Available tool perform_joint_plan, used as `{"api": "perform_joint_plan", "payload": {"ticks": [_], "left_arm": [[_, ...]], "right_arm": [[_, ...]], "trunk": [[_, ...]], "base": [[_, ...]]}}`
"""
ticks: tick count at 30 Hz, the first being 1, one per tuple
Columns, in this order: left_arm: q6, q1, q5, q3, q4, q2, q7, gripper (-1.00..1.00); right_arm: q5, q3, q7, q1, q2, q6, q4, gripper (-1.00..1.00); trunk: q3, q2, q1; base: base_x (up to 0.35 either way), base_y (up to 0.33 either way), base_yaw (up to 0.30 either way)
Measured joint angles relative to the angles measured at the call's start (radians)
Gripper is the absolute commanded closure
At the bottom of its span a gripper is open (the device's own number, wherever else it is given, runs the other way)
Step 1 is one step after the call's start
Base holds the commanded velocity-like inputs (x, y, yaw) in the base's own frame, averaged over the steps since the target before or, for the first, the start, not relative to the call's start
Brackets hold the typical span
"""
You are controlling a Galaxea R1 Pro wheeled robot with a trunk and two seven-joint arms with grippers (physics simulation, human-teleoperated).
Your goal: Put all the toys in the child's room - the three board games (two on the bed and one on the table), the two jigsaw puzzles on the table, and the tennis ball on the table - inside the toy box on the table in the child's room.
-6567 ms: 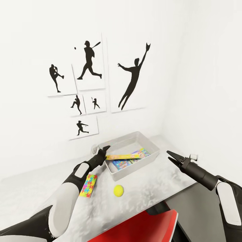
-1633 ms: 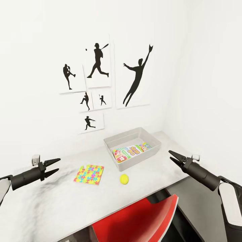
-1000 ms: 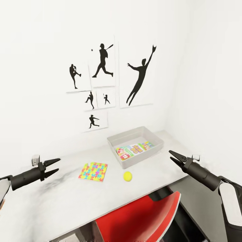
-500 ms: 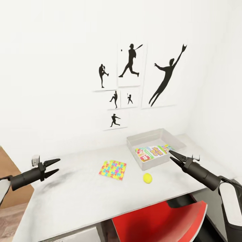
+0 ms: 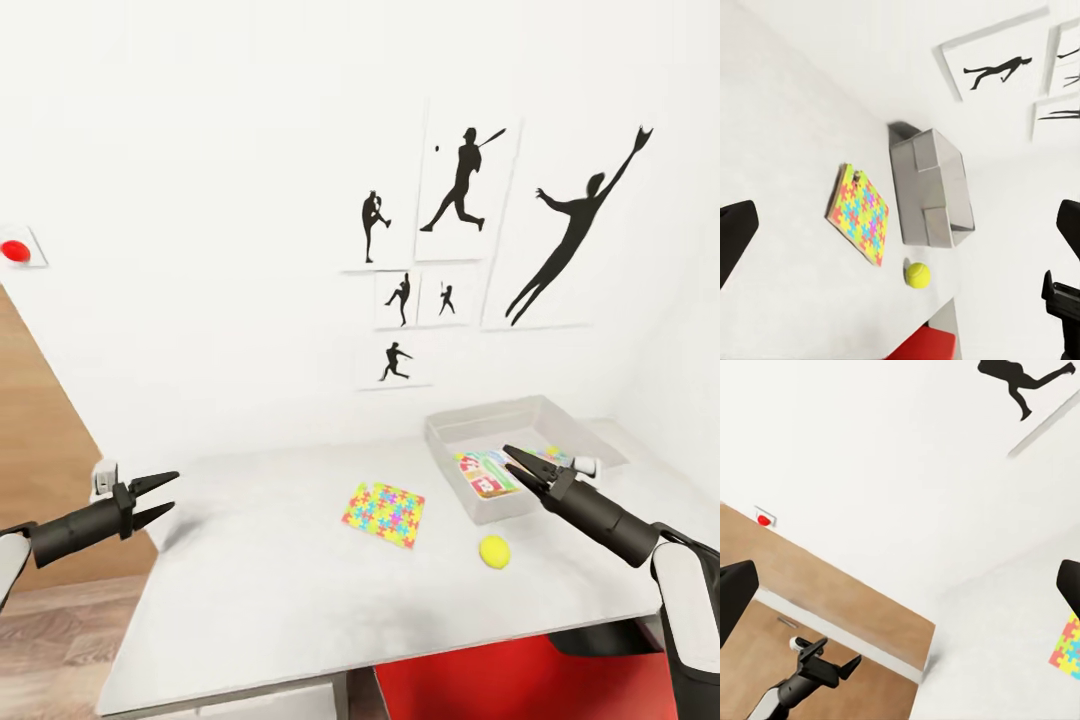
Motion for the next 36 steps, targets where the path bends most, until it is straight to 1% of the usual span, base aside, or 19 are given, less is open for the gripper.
{"api": "perform_joint_plan", "payload": {"ticks": [7, 29, 32, 36], "left_arm": [[0.001, 0.000, 0.001, 0.000, 0.000, 0.000, 0.000, -1.00], [0.000, 0.000, -0.001, 0.002, 0.002, 0.000, 0.000, -1.00], [0.000, 0.000, -0.001, 0.002, 0.002, 0.000, 0.000, -1.00], [0.000, 0.000, -0.001, 0.002, 0.002, 0.000, 0.001, -1.00]], "right_arm": [[0.000, 0.000, 0.006, 0.000, -0.001, 0.000, 0.000, -1.00], [0.001, 0.000, 0.007, 0.000, 0.000, -0.003, 0.000, -1.00], [0.002, 0.001, 0.004, 0.000, 0.002, -0.005, -0.001, -1.00], [0.009, 0.011, -0.007, 0.000, 0.012, -0.006, -0.012, -1.00]], "trunk": [[0.000, 0.000, 0.000], [0.000, 0.000, 0.000], [0.000, 0.000, 0.000], [0.000, 0.000, 0.000]], "base": [[0.120, 0.094, 0.012], [-0.007, 0.061, 0.000], [0.000, 0.018, 0.000], [0.000, 0.005, 0.000]]}}
